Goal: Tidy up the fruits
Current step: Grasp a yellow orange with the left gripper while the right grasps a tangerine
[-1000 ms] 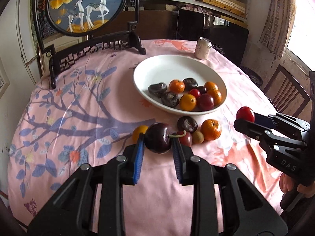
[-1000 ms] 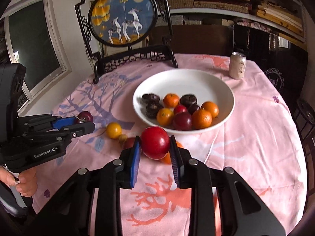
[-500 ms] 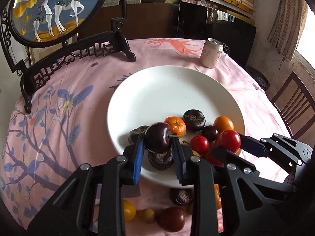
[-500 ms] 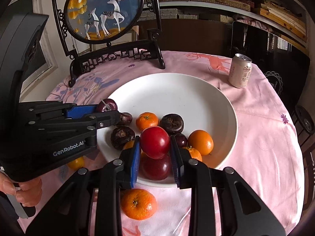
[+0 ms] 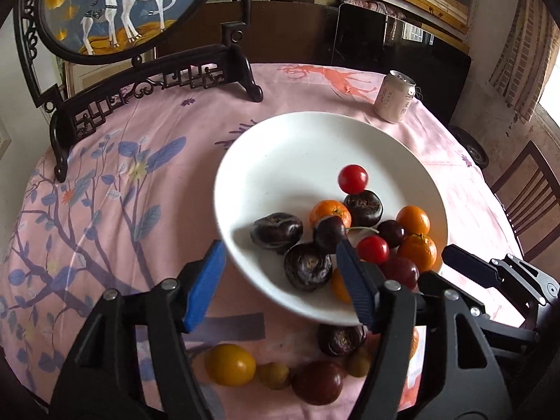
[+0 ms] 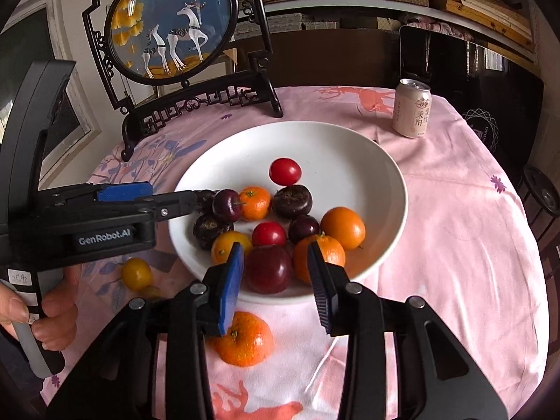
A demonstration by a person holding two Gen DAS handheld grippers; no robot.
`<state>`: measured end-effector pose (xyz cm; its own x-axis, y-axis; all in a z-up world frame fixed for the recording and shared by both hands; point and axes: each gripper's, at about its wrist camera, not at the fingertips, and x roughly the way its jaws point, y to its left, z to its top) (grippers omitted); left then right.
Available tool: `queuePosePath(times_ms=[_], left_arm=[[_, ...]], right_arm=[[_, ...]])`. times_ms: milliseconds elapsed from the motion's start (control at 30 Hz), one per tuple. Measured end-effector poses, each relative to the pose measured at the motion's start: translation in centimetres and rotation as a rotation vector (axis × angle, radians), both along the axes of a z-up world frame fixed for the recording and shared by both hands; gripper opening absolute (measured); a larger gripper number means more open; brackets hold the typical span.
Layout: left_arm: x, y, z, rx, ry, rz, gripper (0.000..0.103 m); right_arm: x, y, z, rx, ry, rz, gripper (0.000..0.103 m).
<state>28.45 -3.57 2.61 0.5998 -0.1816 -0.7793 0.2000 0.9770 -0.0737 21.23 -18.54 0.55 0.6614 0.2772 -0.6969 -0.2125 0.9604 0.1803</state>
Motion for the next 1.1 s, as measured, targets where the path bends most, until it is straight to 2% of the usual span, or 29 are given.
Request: queuePosePath(times_ms=[300,533,600,667,867,1100], left_arm=[[-6.8,2.7,0.1,-0.014,-0.013,0.026,0.079],[-10.8,4.5,-1.4,-0.027,0.003,0.035,0.08],[-11.7,4.7,-1.9,-0.014,-0.004,0.035,0.081],[-12.4,4.9,-2.3,-0.004,-0.006,0.033,0.081],[-12.6,5.2,-3.7,-0.002,0.004,0.012,0.081],[-12.2,5.2,-4.4,-0.021,0.011,-0.032,0.081]], right_arm=[[-5.7,-0.9,-0.6,0.027,0.027,-0.021,0.038],[-8.0,-0.2,-1.3,0.034,0.05,-0.016,0.038],[-8.6,0.0,-1.4,0.032,0.053,-0.014,0.042],[-9.2,0.2,-1.6,0.026,0.045,-0.019,0.058],[-10.0,1.6,-2.1,-0.035,0.048,0.004,0.058],[-8.5,2.2,-3.4,-0.057,0.104,-0.003,0.058]])
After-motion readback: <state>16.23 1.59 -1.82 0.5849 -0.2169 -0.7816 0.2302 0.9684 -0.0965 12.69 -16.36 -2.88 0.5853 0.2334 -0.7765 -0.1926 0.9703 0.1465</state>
